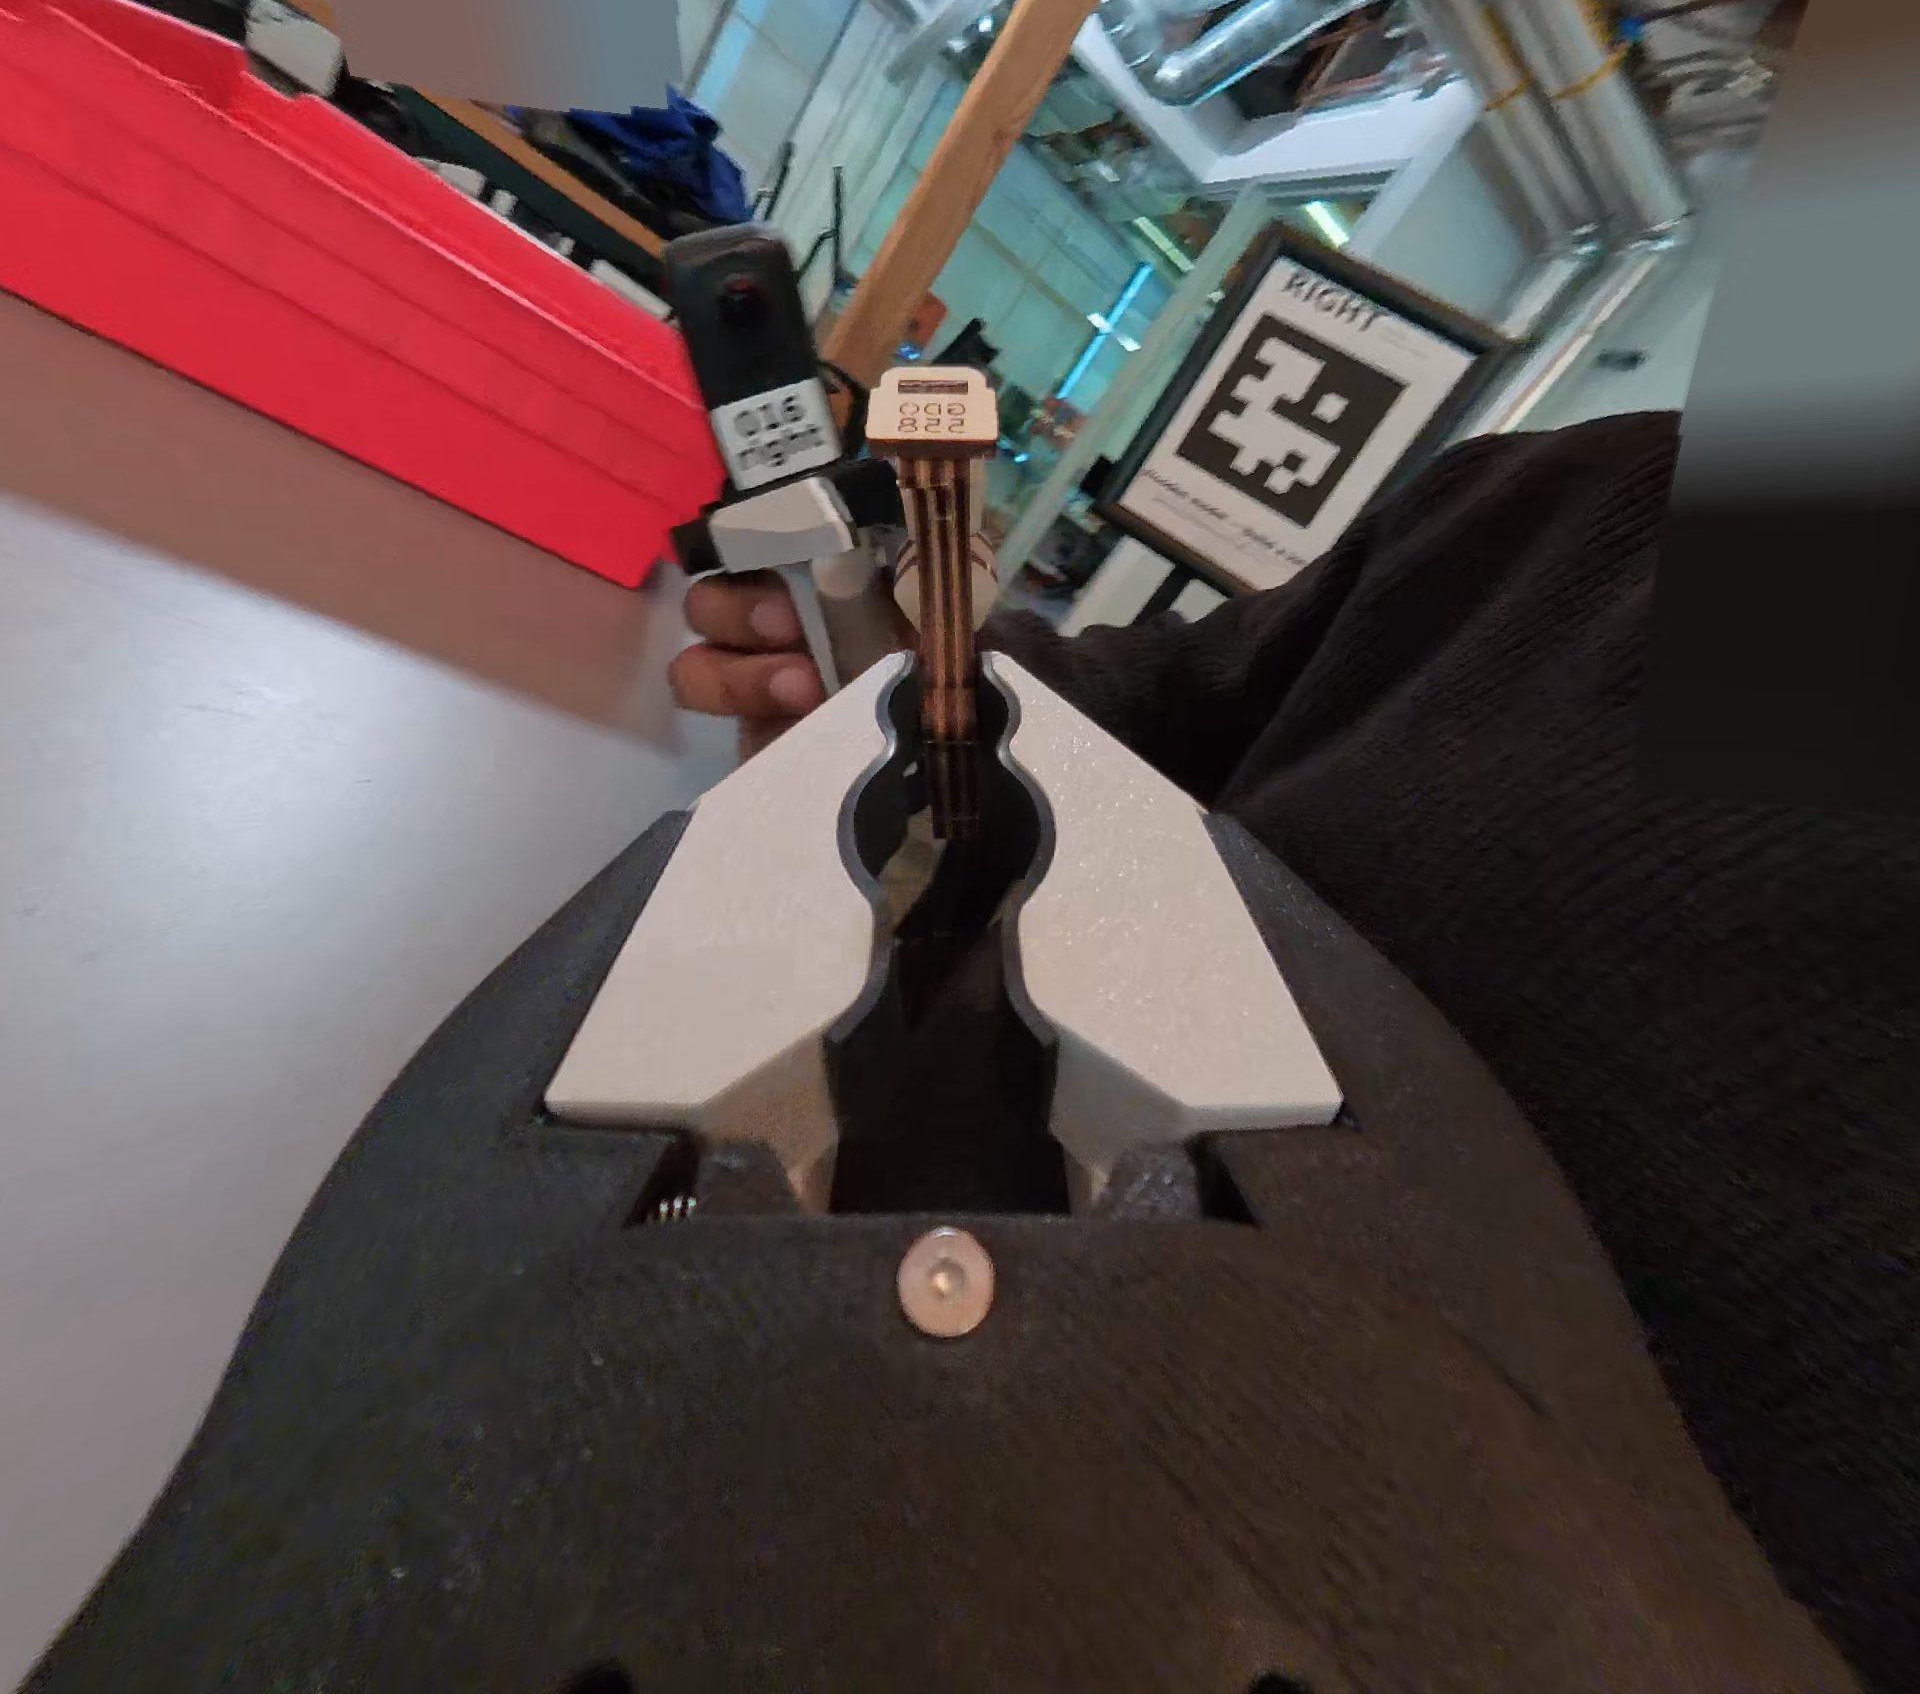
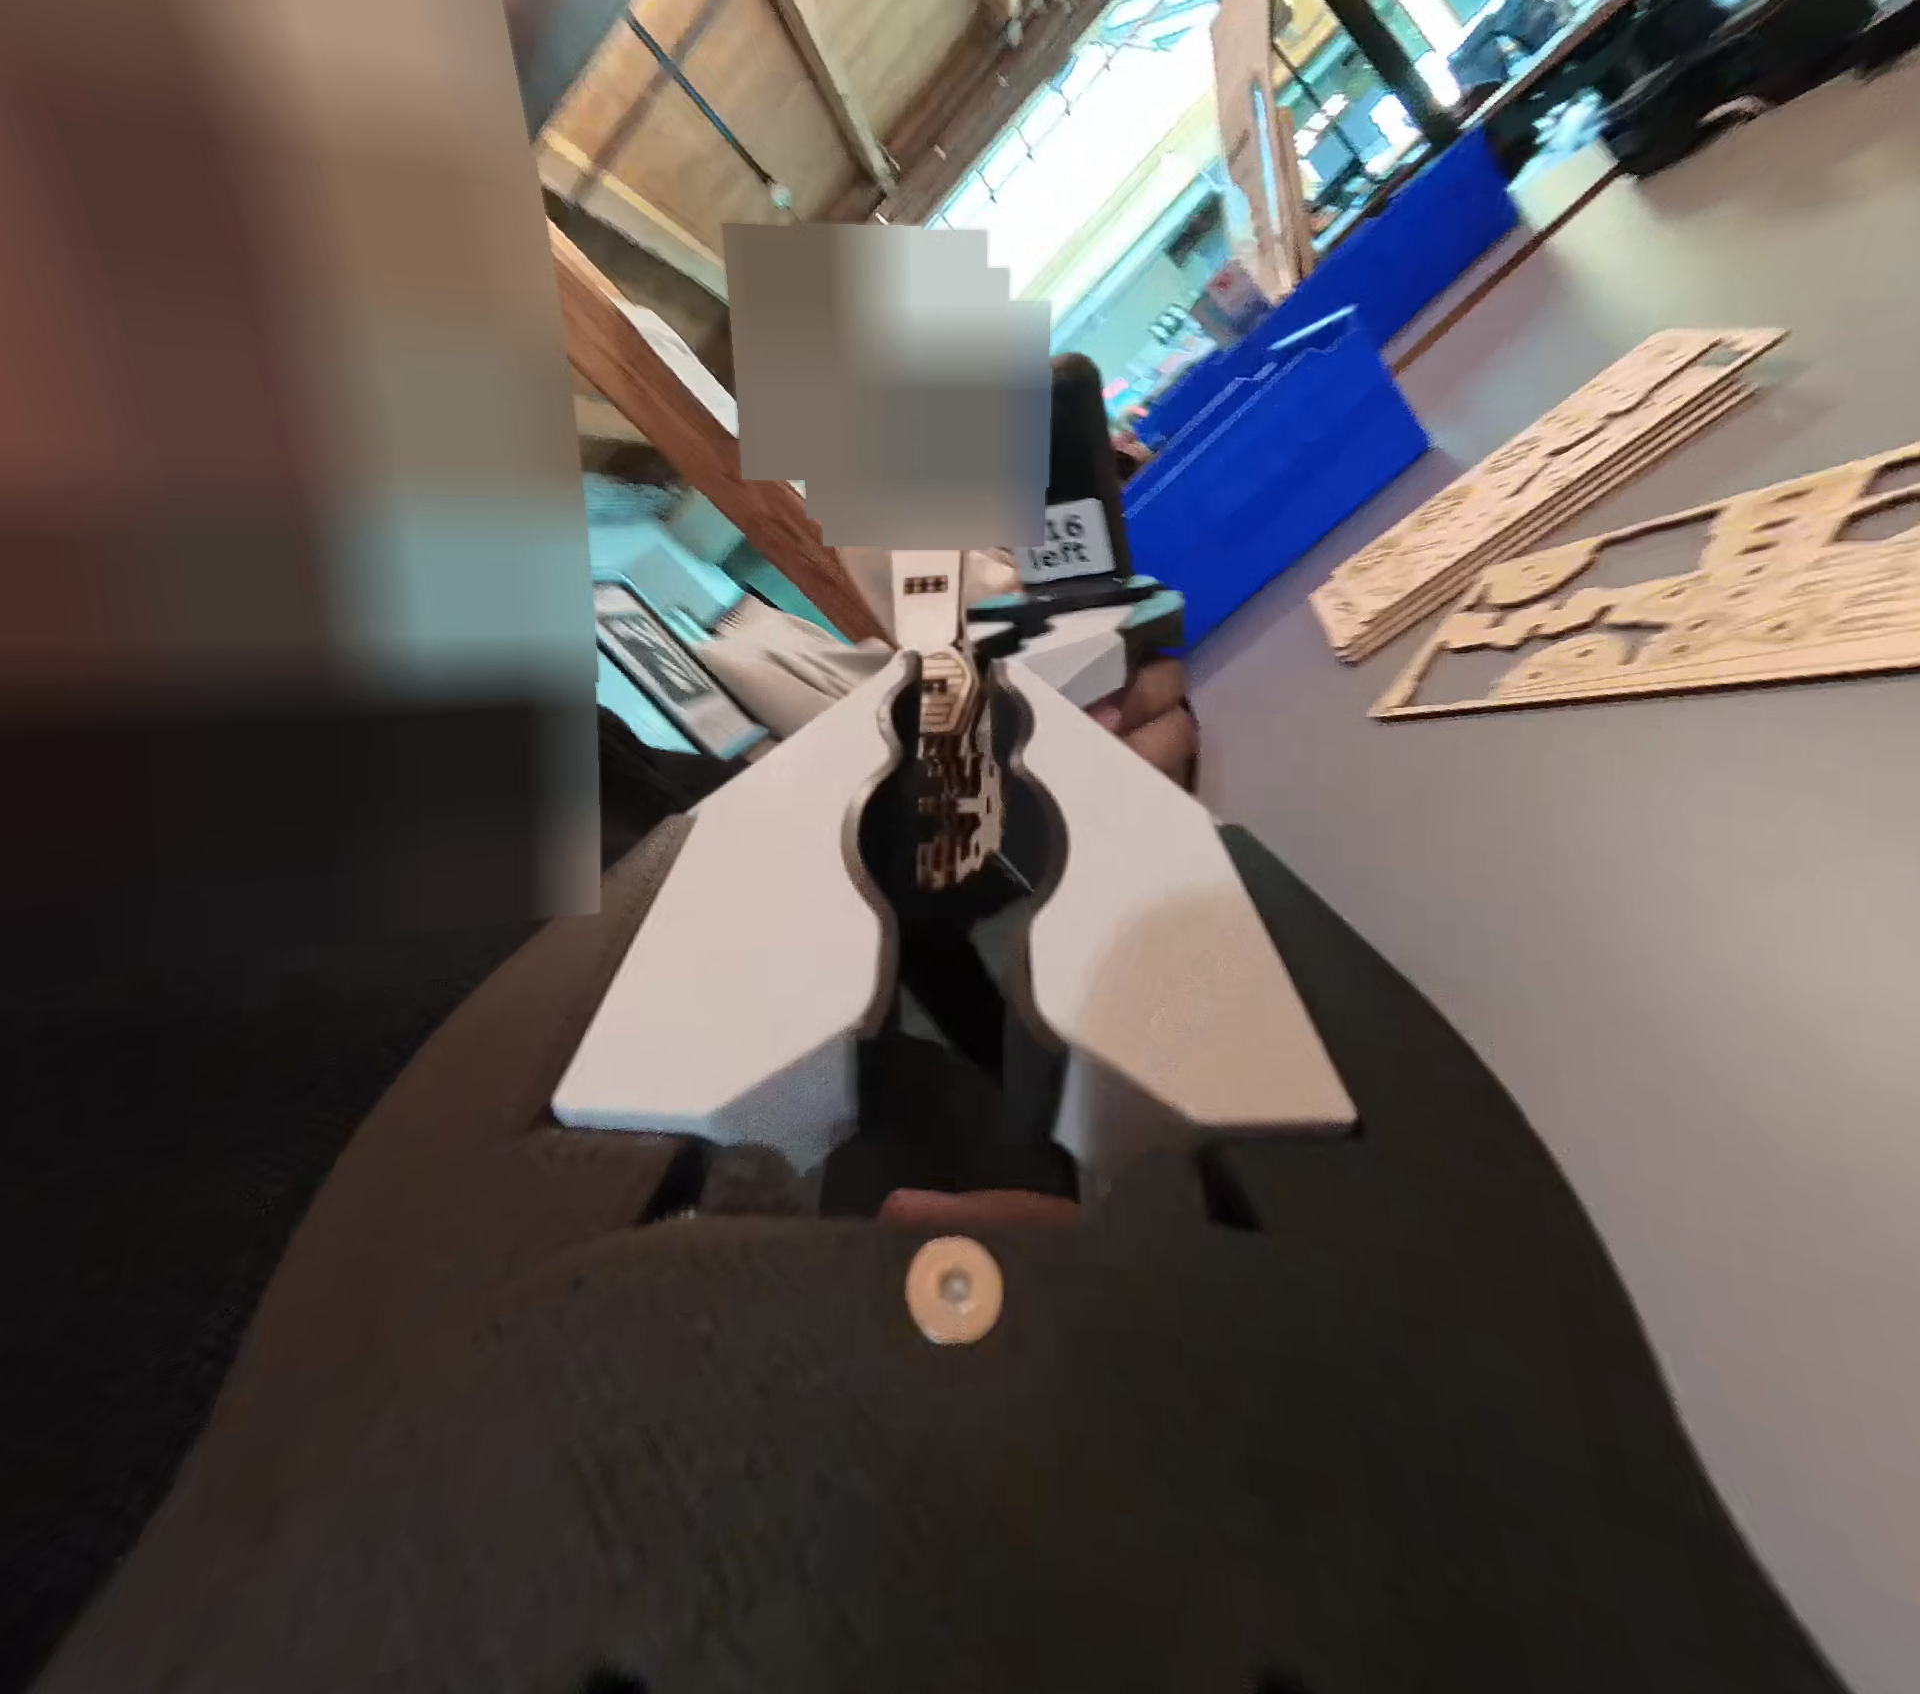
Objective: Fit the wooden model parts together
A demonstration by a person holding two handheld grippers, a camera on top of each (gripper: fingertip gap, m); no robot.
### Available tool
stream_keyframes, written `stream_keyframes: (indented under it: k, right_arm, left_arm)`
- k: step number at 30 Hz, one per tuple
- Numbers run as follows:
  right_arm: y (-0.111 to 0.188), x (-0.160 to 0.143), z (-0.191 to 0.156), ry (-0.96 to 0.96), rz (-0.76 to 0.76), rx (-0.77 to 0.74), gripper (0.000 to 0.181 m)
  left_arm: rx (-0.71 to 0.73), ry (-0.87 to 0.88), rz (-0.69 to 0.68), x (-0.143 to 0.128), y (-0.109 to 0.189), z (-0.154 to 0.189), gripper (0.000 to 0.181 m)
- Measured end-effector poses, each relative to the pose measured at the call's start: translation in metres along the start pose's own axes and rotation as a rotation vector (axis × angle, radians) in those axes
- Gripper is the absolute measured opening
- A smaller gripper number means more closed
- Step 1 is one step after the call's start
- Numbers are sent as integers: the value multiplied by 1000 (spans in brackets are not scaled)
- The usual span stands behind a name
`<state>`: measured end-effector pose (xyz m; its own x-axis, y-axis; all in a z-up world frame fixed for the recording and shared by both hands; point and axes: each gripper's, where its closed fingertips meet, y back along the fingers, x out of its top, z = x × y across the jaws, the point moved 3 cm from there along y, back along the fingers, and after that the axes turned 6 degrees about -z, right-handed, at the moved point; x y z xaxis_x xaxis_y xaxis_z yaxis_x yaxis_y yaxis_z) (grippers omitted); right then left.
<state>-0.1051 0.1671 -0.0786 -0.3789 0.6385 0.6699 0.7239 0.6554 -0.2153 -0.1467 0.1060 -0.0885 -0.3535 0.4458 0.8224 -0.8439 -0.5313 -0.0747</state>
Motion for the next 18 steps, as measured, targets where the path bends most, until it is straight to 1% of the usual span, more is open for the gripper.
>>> stream_keyframes:
  k: [1, 5, 8, 12, 18]
  right_arm:
    - [1, -1, 1, 62, -29, -42, 10]
    - [9, -4, 3, 300, -161, -222, 10]
    - [12, -13, 4, 381, -259, -274, 10]
    - [8, -30, 9, 389, -349, -275, 10]
    - [5, -40, 12, 365, -395, -240, 7]
  left_arm:
    - [24, -17, -11, -1, 1, -2, 6]
    - [92, -41, -65, -6, 2, -9, 6]
    - [142, -73, -137, -13, 2, -15, 7]
    - [142, -88, -205, -20, 1, -16, 7]
    - [120, -64, -285, -32, -4, -16, 7]
